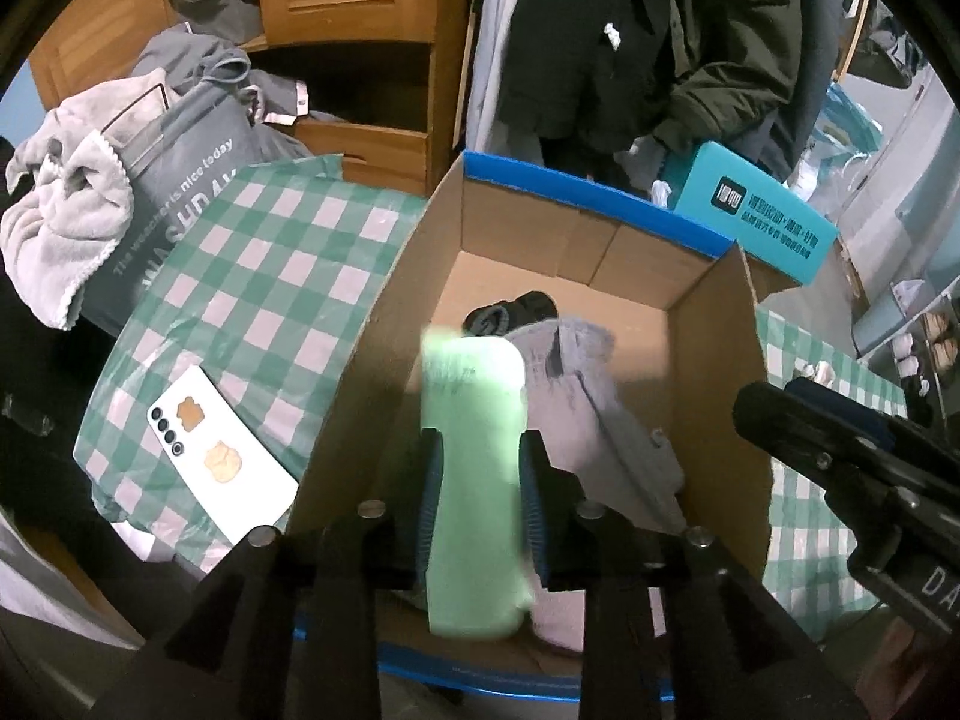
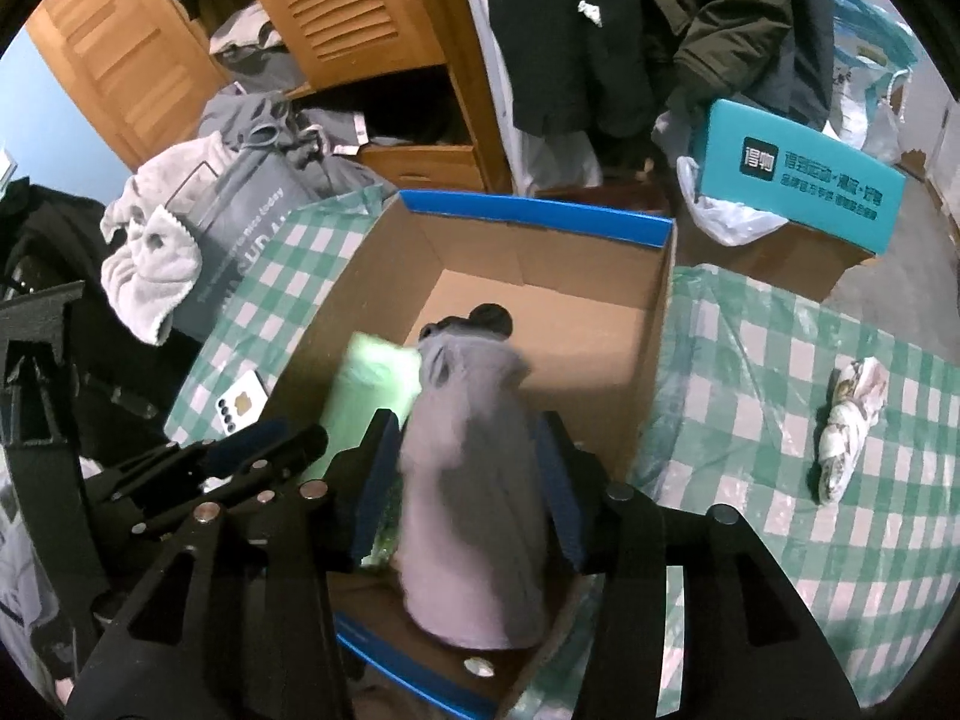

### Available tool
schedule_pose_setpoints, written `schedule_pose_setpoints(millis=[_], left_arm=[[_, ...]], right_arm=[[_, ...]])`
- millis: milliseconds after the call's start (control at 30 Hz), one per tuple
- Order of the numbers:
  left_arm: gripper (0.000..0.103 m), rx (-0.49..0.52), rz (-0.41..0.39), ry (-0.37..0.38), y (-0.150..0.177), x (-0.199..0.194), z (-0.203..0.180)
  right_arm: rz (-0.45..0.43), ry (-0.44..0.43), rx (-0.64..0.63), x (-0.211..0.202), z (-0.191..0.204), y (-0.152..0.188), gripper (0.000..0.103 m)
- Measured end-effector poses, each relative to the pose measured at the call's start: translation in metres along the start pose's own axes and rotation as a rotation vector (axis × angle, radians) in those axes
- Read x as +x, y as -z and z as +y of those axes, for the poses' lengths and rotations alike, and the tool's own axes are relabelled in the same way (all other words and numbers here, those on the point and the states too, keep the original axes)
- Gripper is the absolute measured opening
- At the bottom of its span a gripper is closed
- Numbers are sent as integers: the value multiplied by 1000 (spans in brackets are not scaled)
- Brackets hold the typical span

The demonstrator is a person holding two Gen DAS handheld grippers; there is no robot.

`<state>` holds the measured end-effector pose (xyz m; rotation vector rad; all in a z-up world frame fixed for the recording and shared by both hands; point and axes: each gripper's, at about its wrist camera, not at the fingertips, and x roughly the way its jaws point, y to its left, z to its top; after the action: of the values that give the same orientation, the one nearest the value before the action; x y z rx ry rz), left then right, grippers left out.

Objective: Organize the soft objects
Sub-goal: 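Open the right gripper dropping the grey sock while the left gripper releases the green bag, then withdraw both open tools from the box toward the white cloth on the table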

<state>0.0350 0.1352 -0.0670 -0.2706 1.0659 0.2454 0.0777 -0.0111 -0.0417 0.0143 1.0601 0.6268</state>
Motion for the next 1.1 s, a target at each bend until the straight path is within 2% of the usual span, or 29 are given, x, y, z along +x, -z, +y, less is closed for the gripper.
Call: schedule_pose_setpoints(millis=[100, 267, 1100], left_arm=[[37, 11, -8, 11, 1, -3, -5], [39, 54, -22, 22, 3, -7, -20], [40, 243, -27, 47, 19, -15, -111]], right_arm=[[-8, 8, 13, -5, -6, 1, 55], [-15, 26, 30, -12, -18, 5, 57], [-52, 113, 195, -57, -110, 42, 61]])
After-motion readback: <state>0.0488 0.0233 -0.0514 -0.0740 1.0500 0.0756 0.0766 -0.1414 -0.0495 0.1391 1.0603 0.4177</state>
